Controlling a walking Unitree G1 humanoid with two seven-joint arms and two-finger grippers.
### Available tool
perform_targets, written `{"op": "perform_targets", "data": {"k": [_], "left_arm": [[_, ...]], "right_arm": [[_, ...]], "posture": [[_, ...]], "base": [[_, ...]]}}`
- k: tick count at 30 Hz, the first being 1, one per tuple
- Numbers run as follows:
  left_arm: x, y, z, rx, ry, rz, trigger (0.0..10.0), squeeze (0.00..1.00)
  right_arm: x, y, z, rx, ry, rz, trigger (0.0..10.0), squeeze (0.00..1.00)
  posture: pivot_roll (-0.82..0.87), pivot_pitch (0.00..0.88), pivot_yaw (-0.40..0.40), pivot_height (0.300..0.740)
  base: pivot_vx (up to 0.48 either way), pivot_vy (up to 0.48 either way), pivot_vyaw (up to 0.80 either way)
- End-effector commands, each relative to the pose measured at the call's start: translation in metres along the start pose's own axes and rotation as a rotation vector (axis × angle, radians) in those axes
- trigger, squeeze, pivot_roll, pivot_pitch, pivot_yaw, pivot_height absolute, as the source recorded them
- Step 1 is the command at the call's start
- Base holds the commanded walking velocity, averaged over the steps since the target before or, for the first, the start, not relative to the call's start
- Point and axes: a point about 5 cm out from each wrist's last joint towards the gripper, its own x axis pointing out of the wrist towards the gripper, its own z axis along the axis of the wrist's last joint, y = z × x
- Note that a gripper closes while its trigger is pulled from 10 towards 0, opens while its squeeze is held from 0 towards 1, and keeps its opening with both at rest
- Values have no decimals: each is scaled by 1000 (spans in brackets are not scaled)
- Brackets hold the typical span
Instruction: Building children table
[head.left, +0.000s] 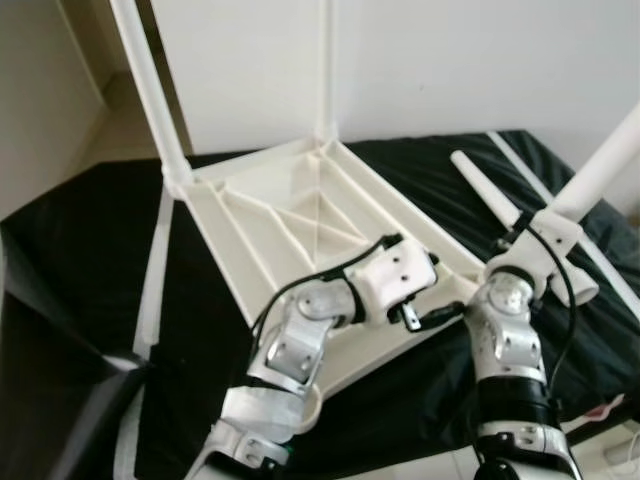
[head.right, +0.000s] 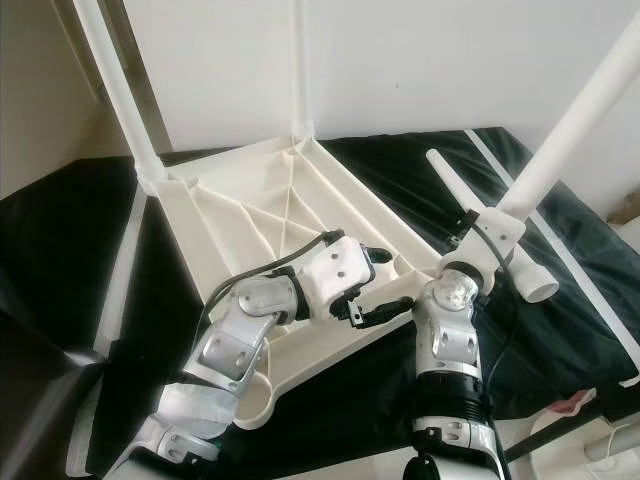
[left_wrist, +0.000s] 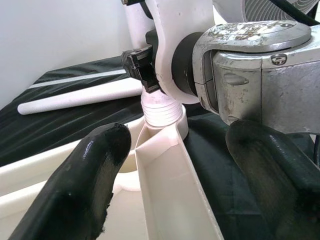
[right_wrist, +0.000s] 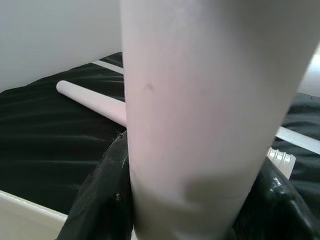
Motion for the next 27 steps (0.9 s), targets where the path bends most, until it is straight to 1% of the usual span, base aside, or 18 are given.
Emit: {"op": "perform_targets", "data": {"k": [1, 2, 3, 5, 7, 8, 9, 10, 11, 12, 18, 27], "left_arm": [[7, 5, 11, -18, -48, 200, 10000, 0], [7, 5, 11, -18, -48, 202, 10000, 0], [7, 5, 11, -18, -48, 202, 10000, 0], [7, 5, 11, -18, -48, 205, 10000, 0], [7, 5, 11, -18, -48, 205, 10000, 0], [7, 5, 11, -19, -48, 206, 10000, 0], [7, 5, 11, -19, -48, 206, 10000, 0], [6, 5, 11, -19, -48, 208, 10000, 0], [6, 5, 11, -19, -48, 208, 10000, 0], [6, 6, 11, -19, -48, 208, 10000, 0], [6, 6, 11, -18, -48, 209, 10000, 0], [6, 7, 11, -18, -47, 210, 10000, 0]], "right_arm": [[0, -18, -36, -93, 165, -72, 10000, 0], [0, -17, -37, -112, 168, -65, 10000, 0], [0, -17, -37, -112, 168, -65, 10000, 0], [-1, -18, -42, -151, 186, -68, 10000, 0], [-1, -18, -42, -151, 186, -68, 10000, 0], [-1, -20, -44, -174, 190, -85, 10000, 0], [-1, -20, -44, -174, 190, -85, 10000, 0], [0, -19, -44, -214, 180, -78, 10000, 0], [0, -19, -44, -214, 180, -78, 10000, 0], [2, -18, -44, -238, 174, -66, 10000, 0], [4, -16, -42, -241, 171, -45, 10000, 0], [5, -18, -45, -235, 195, -60, 10000, 0]], "posture": [[-68, 0, 0, 740], [-67, 0, -1, 740], [-67, 0, -1, 740], [-65, 0, -3, 740], [-65, 0, -3, 740], [-65, 0, -3, 740], [-65, 0, -3, 740], [-65, 0, -2, 740], [-65, 0, -2, 740], [-65, 0, -2, 740], [-66, 0, 0, 740], [-64, 0, -1, 740]], "base": [[0, 0, 0], [0, 0, 0], [0, 0, 0], [0, 0, 0], [0, 0, 0], [0, 0, 0], [0, 0, 0], [0, 0, 0], [0, 0, 0], [0, 0, 0], [0, 0, 0], [0, 0, 0]]}}
